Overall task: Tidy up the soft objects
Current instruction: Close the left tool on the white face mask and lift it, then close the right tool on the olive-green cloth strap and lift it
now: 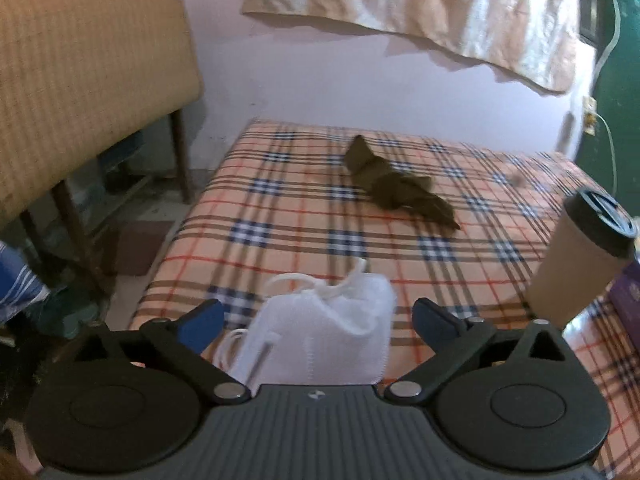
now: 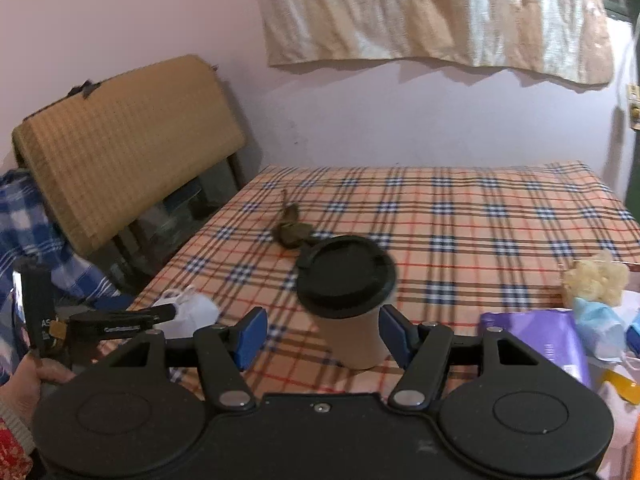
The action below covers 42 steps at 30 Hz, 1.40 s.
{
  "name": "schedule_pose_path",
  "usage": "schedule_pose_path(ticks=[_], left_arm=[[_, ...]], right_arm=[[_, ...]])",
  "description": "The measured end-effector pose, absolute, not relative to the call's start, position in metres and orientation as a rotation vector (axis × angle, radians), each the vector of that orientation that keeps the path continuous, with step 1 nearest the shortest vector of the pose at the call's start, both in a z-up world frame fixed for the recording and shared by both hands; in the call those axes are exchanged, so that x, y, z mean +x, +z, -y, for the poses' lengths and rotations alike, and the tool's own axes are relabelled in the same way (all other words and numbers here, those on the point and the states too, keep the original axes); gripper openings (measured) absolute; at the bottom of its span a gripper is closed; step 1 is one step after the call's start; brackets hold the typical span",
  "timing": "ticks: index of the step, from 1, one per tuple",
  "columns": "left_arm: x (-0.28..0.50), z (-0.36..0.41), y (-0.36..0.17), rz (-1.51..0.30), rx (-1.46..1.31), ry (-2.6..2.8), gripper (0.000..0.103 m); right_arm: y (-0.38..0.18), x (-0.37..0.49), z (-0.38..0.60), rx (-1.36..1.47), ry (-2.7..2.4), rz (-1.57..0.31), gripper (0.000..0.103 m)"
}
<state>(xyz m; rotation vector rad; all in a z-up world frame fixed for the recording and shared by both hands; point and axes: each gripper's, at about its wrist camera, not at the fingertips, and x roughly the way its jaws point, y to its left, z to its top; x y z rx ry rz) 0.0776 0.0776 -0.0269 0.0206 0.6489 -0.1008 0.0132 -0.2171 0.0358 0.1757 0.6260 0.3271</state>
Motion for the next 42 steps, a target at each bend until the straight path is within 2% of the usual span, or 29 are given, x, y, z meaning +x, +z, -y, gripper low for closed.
schedule_pose_path(ticks=[12, 15, 19, 23, 28, 36, 42], left_arm=[[0.113, -0.075, -0.067, -0.724, 0.085, -0.137, 0.103], [0.116, -0.077, -0.071, -0.724, 0.092, -0.148, 0.097], [0.118, -0.08, -0.07, -0.713, 0.069, -0.163, 0.077], [0.125, -0.081, -0.067, -0.71, 0.084, -0.144, 0.069], [0.14, -0.097, -0.058, -0.704, 0.036, -0.085, 0.057], [0.161, -0.122, -0.05, -0.706, -0.087, -0.062, 0.051], [0.167, -0.128, -0.048, -0.723, -0.165, -0.088, 0.047]], right_arm=[[0.04, 0.041, 0.152, 0.117, 0.406, -0.652, 0.075], [0.039, 0.055, 0.137, 0.116, 0.41, -0.662, 0.076], [0.035, 0.077, 0.118, 0.113, 0.406, -0.675, 0.077], [0.027, 0.101, 0.095, 0.078, 0.38, -0.681, 0.079], [0.008, 0.139, 0.075, 0.042, 0.291, -0.691, 0.087], [-0.027, 0.226, 0.047, -0.028, 0.172, -0.749, 0.092], [-0.052, 0.284, 0.039, -0.085, 0.135, -0.861, 0.093]])
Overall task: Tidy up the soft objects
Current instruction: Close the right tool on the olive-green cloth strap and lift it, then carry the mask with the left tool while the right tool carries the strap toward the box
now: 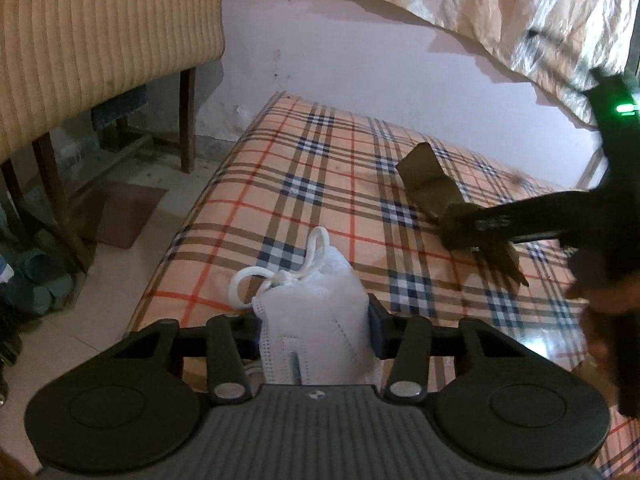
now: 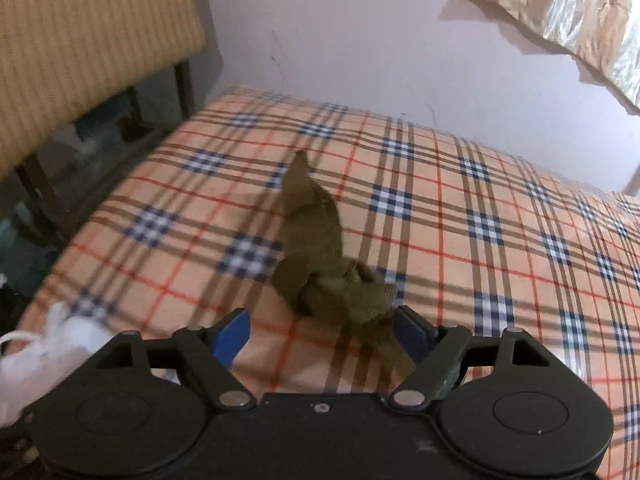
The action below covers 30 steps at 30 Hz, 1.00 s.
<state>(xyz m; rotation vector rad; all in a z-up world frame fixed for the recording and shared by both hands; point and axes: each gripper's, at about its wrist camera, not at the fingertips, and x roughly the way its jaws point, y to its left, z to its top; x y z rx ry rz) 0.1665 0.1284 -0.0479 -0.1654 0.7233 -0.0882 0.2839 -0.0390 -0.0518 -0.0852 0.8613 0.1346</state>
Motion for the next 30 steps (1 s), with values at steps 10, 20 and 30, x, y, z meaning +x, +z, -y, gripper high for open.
schedule_pose_path(ticks=[10, 20, 30], left_arm=[[0.166, -0.131, -0.043, -0.712, -0.205, -0.074, 0.046], [0.144, -0.118, -0.029, -0.716, -0.113, 0.021, 0.045], [0.092, -0.096, 0.006, -0.732, -0.147, 0.077, 0.045]], right_arm=[[-0.058, 0.279, 0.048, 0.027, 0.15, -0.833, 0.05], [-0.019, 0.161, 0.052, 0.11, 0.228, -0.737, 0.047], [0.022, 0.077, 0.069, 0.135, 0.309, -0.667, 0.046]])
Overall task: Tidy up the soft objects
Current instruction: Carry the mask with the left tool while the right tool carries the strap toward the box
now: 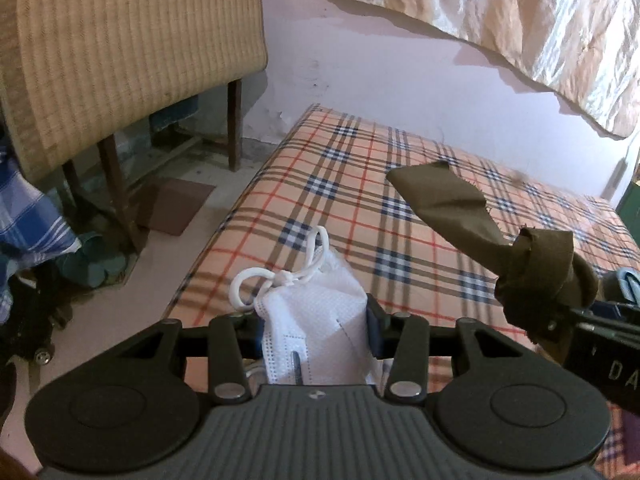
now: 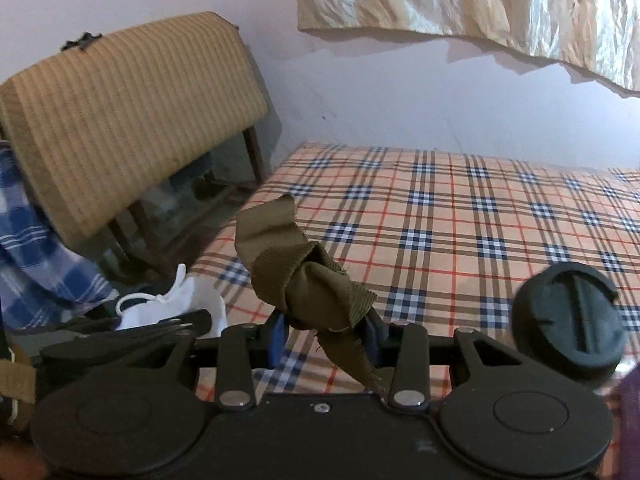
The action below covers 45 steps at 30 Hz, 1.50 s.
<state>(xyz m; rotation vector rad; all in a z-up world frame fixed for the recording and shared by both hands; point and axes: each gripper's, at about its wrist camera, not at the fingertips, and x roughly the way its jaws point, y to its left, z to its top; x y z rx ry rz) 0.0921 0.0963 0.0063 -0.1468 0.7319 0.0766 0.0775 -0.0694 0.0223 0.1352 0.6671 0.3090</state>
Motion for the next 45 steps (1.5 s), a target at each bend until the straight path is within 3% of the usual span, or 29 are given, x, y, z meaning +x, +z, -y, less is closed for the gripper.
schedule_pose_path(ticks=[19, 45], left_arm=[[0.042, -0.049, 0.039, -0.7, -0.09, 0.091, 0.045], [0.03, -0.02, 0.049, -0.685, -0.079, 0.053, 0.045]], right_arm=[[0.048, 0.008, 0.119, 0.14, 0.339, -0.584, 0.047], [0.058, -0.007, 0.143, 0.159, 0.307, -0.556, 0.047]])
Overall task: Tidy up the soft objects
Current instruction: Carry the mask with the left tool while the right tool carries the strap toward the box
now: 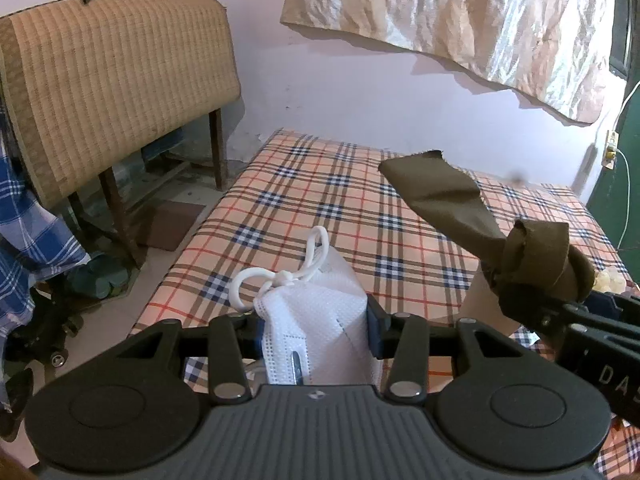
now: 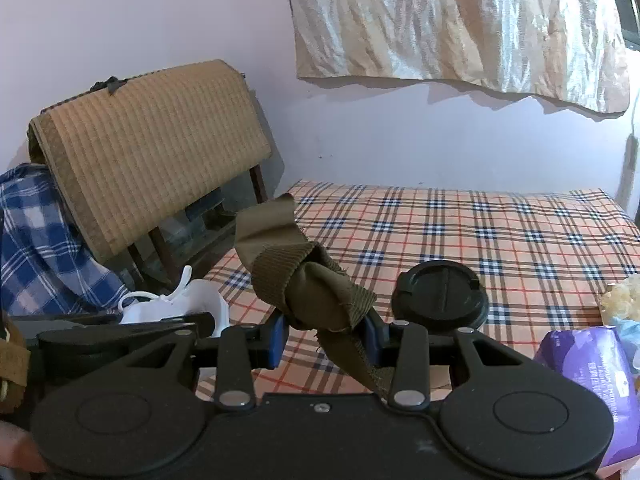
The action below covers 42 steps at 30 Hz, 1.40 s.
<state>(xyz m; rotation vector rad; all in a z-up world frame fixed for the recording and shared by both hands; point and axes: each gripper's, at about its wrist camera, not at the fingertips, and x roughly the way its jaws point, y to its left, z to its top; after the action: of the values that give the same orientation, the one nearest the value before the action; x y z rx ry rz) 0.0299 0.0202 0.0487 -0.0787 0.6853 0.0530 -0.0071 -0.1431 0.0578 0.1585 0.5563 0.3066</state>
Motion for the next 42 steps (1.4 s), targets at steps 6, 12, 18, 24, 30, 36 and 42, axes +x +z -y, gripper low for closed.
schedule_pose_path(ticks=[6, 12, 18, 24, 30, 36, 42], left_arm=[[0.031, -0.01, 0.051, -0.682, -0.074, 0.025, 0.045], [0.033, 0.003, 0.054, -0.679, -0.062, -0.002, 0.045], [0.035, 0.015, 0.057, -0.672, -0.055, -0.032, 0.045], [0.037, 0.03, 0.06, -0.665, -0.043, -0.065, 0.045], [0.039, 0.044, 0.062, -0.661, -0.034, -0.094, 0.045], [0.04, 0.059, 0.063, -0.657, -0.022, -0.128, 0.045], [0.042, 0.075, 0.062, -0.657, -0.012, -0.164, 0.045]], right_arm=[[0.061, -0.009, 0.153, 0.16, 0.283, -0.547, 0.047], [0.062, -0.009, 0.166, 0.17, 0.26, -0.545, 0.047], [0.065, -0.011, 0.182, 0.174, 0.233, -0.535, 0.047], [0.068, -0.014, 0.197, 0.177, 0.199, -0.526, 0.047], [0.07, -0.017, 0.209, 0.183, 0.17, -0.516, 0.047], [0.069, -0.02, 0.221, 0.188, 0.144, -0.513, 0.047], [0.068, -0.023, 0.236, 0.187, 0.105, -0.512, 0.047]])
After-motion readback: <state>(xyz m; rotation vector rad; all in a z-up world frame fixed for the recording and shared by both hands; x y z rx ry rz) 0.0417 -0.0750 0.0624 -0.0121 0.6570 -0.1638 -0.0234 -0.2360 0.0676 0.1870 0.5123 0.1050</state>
